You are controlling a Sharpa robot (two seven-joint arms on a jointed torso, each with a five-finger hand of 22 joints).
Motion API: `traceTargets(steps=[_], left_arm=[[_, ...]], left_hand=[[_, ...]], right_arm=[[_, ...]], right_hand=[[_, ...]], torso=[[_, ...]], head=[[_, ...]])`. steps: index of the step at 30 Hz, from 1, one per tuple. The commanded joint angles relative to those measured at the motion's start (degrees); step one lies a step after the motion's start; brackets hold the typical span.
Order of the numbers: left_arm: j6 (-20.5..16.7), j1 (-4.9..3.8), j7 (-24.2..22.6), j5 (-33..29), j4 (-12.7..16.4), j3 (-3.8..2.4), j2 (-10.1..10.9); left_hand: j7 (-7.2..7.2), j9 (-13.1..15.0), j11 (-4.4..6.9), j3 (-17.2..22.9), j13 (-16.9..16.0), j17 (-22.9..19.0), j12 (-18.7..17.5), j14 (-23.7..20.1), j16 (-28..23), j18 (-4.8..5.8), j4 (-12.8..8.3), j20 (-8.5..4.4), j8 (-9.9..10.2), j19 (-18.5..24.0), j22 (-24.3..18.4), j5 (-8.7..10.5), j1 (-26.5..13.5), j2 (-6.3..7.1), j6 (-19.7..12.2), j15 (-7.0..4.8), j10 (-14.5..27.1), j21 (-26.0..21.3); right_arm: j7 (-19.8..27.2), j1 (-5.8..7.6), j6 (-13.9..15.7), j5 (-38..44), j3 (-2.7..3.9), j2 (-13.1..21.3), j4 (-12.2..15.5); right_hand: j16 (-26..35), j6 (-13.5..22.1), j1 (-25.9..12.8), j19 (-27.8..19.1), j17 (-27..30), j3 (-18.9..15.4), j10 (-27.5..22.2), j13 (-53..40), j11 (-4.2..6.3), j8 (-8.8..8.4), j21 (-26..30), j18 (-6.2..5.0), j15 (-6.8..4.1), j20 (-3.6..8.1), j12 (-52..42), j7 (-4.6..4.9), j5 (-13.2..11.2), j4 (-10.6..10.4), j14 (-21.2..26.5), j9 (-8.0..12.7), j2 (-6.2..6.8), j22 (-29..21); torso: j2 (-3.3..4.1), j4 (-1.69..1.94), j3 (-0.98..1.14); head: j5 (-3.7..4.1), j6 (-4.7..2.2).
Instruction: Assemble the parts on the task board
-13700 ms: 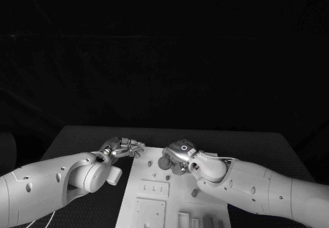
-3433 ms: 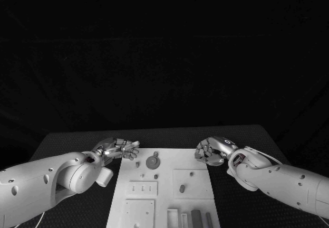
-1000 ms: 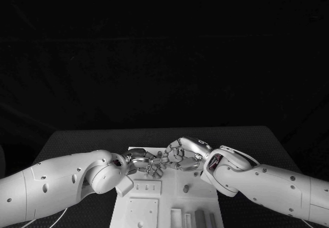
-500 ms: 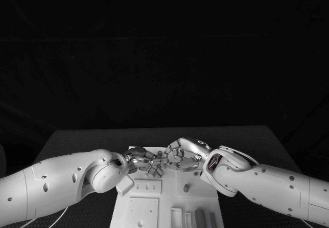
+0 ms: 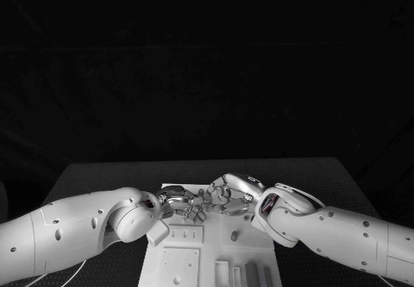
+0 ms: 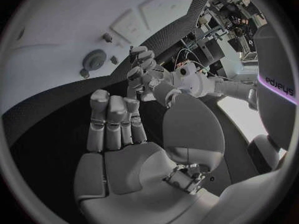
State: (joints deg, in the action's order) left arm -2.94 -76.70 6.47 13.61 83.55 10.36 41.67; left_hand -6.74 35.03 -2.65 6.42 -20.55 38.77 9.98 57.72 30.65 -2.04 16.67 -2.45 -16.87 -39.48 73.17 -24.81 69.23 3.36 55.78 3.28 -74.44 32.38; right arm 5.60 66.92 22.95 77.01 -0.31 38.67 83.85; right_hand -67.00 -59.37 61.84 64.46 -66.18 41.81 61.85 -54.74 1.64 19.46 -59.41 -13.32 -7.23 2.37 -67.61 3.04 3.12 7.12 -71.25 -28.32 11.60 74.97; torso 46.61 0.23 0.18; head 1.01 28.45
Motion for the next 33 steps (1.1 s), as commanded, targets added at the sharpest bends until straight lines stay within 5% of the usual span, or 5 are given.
traceTargets(steps=[1, 5, 17, 22, 33], left_arm=[[1.4, -0.04, 1.6, -4.2, 0.0, -0.03, -0.1], [3.6, -0.04, 2.2, -4.9, 0.3, -0.02, 0.0], [5.0, -0.03, 1.7, -5.6, 0.4, -0.01, 0.1], [4.6, -0.03, 1.5, -5.7, 0.4, -0.01, 0.2], [4.2, -0.02, 1.0, -5.9, 0.3, -0.01, 0.5]], left_hand=[[0.04, 0.5, 0.00, 0.2, -0.2, -0.1, 0.4, -0.5, 0.3, 0.10, -0.4, 0.06, 0.0, 0.5, 0.1, -3.43, -0.6, -0.04, -0.3, 0.06, 0.6, 0.4], [-0.56, 1.2, -0.62, 0.5, -0.5, -0.1, 0.2, -1.5, 0.0, 0.26, -1.1, 0.46, 0.6, 1.5, 0.1, -9.91, -0.3, 0.96, -1.5, 0.50, 2.0, 0.1], [-2.26, 2.2, -2.22, 5.3, -1.8, 0.7, 1.2, -5.9, 0.5, 0.86, -3.4, 2.09, 1.1, 5.0, 0.0, -13.40, -0.9, 1.88, -5.6, 2.08, 7.1, -1.2], [-2.66, 4.7, -2.66, 21.6, -5.6, 0.4, 8.7, -7.8, 3.7, 1.02, -25.3, 2.66, -1.5, 5.7, 1.7, -12.48, -24.6, 0.26, -7.5, 2.32, 12.5, 0.3], [-1.99, 5.4, -2.82, 25.1, -5.3, -0.2, 9.9, -8.5, 4.3, 1.14, -29.4, 2.66, -3.2, 6.2, 2.2, -12.99, -30.9, -0.37, -7.3, 2.69, 13.4, 0.8]], right_arm=[[0.6, -0.07, -0.7, 0.0, -0.01, -0.1, -0.1], [0.6, -0.14, -0.7, 0.0, -0.03, -0.2, -0.2], [0.7, -0.25, -0.7, -0.1, -0.06, -0.1, -0.3], [0.7, -0.26, -0.8, -0.1, -0.07, -0.1, -0.4], [0.8, -0.38, -1.1, -0.2, -0.09, 0.0, -0.4]], right_hand=[[0.0, -1.7, 0.0, 0.0, 0.1, 0.2, -0.3, 0.1, 0.07, 0.21, -0.3, -1.68, -0.42, 0.34, 0.1, 1.54, 0.1, 0.3, -0.1, -0.3, -0.44, 0.7], [0.0, -1.7, 0.0, 0.0, 0.1, 0.1, -0.3, 0.1, 0.07, 0.21, -0.3, -1.68, -0.42, 0.34, 0.1, 1.54, 0.1, 0.3, -0.1, -0.3, -0.46, 0.7], [0.0, -1.7, -0.1, 0.0, 0.1, 0.1, -0.3, 0.1, 0.06, 0.20, -0.3, -1.68, -0.42, 0.34, 0.1, 1.54, 0.1, 0.3, -0.1, -0.3, -0.50, 0.7], [0.0, -1.7, -0.1, 0.0, 0.1, 0.1, -0.3, 0.0, 0.06, 0.20, -0.3, -1.68, -0.41, 0.34, 0.1, 1.55, 0.1, 0.3, -0.1, -0.3, -0.53, 0.7], [0.0, -1.7, -0.1, -0.1, 0.1, 0.1, -0.3, 0.0, 0.06, 0.19, -0.3, -1.68, -0.41, 0.35, 0.1, 1.55, 0.1, 0.4, -0.1, -0.3, -0.62, 0.7]], torso=[[0.00, 0.03, 0.00], [0.02, -0.02, -0.03], [0.00, 0.00, -0.03], [-0.01, 0.02, -0.02], [0.01, 0.01, -0.02]], head=[[-0.01, 0.10], [-0.03, 0.18], [-0.03, 0.22], [0.00, 0.26], [-0.03, 0.30]])
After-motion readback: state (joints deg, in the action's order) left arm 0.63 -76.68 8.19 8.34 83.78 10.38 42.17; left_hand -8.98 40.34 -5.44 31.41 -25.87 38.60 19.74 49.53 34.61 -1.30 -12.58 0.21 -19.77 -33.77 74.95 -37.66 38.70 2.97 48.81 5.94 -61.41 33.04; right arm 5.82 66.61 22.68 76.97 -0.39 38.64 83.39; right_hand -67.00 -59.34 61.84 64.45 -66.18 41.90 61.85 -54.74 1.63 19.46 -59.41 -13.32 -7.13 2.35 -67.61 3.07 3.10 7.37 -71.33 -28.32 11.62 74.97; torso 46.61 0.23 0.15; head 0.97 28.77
